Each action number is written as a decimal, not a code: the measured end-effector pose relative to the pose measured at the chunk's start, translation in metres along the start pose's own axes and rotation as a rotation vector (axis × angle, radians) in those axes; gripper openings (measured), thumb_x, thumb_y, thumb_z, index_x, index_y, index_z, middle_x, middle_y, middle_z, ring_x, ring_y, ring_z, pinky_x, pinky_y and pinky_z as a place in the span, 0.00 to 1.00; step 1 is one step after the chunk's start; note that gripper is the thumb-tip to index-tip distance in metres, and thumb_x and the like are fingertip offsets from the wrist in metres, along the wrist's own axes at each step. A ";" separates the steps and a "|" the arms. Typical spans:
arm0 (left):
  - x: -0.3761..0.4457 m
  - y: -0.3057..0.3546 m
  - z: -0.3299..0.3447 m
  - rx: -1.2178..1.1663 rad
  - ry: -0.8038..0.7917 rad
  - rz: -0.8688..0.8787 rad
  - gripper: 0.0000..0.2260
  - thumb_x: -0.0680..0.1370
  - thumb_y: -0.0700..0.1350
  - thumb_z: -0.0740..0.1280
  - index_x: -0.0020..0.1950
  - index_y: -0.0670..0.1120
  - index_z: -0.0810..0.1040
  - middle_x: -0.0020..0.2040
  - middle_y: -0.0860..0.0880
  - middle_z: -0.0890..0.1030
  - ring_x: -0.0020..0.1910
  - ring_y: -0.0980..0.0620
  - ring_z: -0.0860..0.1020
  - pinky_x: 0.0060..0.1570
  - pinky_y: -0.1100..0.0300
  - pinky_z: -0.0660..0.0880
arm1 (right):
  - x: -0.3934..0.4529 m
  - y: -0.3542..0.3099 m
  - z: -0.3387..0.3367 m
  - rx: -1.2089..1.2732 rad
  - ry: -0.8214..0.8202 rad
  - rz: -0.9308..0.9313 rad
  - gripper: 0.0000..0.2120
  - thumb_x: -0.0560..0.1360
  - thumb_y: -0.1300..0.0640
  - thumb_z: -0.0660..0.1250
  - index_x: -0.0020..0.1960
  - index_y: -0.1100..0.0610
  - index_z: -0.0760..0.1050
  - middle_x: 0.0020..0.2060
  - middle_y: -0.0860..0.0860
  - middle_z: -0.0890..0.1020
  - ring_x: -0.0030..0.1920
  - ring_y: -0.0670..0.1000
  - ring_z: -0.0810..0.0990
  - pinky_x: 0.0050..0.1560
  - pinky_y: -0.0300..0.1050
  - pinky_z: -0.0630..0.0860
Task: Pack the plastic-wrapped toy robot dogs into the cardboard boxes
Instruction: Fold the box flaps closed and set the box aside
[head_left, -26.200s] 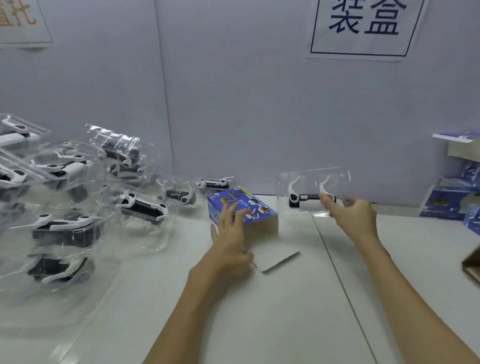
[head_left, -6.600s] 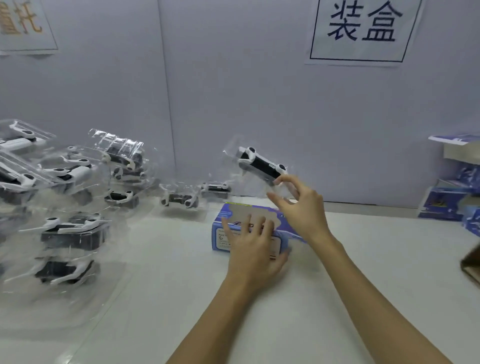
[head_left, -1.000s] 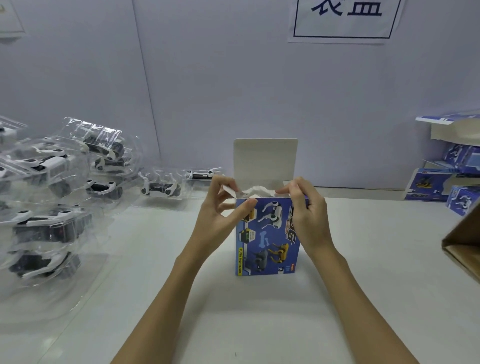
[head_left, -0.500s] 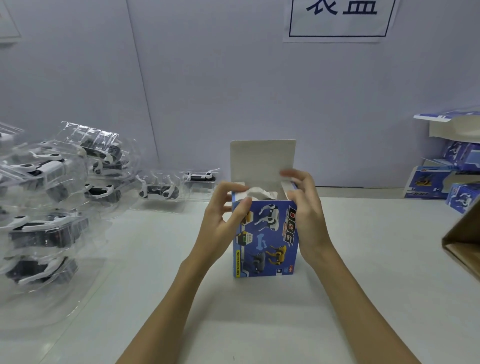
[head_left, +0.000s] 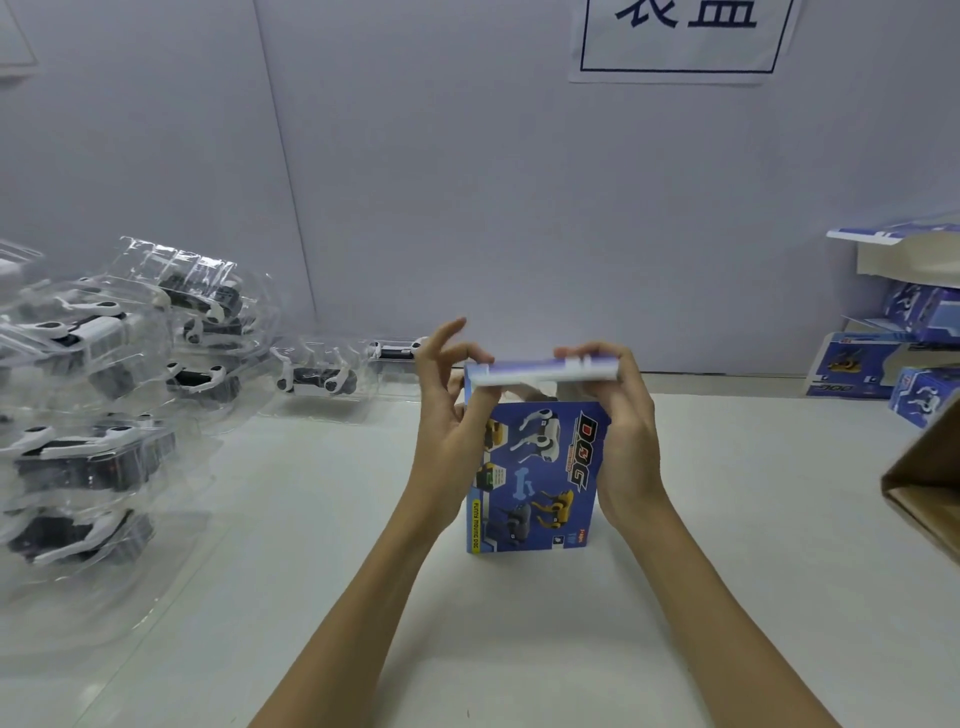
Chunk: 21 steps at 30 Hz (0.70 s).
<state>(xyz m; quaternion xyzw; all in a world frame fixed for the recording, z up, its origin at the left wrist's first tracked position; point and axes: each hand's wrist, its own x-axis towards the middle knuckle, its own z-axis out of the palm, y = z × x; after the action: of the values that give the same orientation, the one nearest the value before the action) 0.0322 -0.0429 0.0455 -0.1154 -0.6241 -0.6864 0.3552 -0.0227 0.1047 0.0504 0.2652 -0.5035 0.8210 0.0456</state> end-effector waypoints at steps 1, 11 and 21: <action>0.000 -0.001 -0.003 0.001 -0.029 -0.017 0.15 0.81 0.53 0.66 0.68 0.59 0.74 0.65 0.48 0.74 0.62 0.39 0.80 0.45 0.49 0.83 | -0.001 0.002 -0.001 0.018 -0.005 0.001 0.10 0.81 0.51 0.59 0.57 0.50 0.77 0.62 0.51 0.83 0.55 0.54 0.86 0.43 0.45 0.84; -0.002 -0.006 -0.007 0.119 -0.087 -0.026 0.09 0.83 0.57 0.64 0.62 0.59 0.77 0.65 0.49 0.72 0.67 0.42 0.79 0.50 0.41 0.83 | -0.001 0.007 -0.001 -0.193 -0.075 -0.010 0.10 0.80 0.46 0.66 0.57 0.50 0.71 0.51 0.44 0.82 0.53 0.50 0.86 0.40 0.40 0.81; -0.014 -0.023 -0.002 0.886 0.109 0.314 0.42 0.74 0.68 0.71 0.79 0.45 0.66 0.71 0.53 0.73 0.68 0.52 0.72 0.67 0.48 0.71 | -0.008 0.012 0.012 -0.075 0.183 0.001 0.17 0.73 0.42 0.74 0.57 0.49 0.78 0.54 0.53 0.86 0.55 0.58 0.86 0.49 0.57 0.85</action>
<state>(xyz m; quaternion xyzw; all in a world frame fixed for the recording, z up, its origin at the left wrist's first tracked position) 0.0283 -0.0408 0.0188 -0.0096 -0.8122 -0.2970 0.5020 -0.0153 0.0902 0.0408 0.1868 -0.5277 0.8225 0.1007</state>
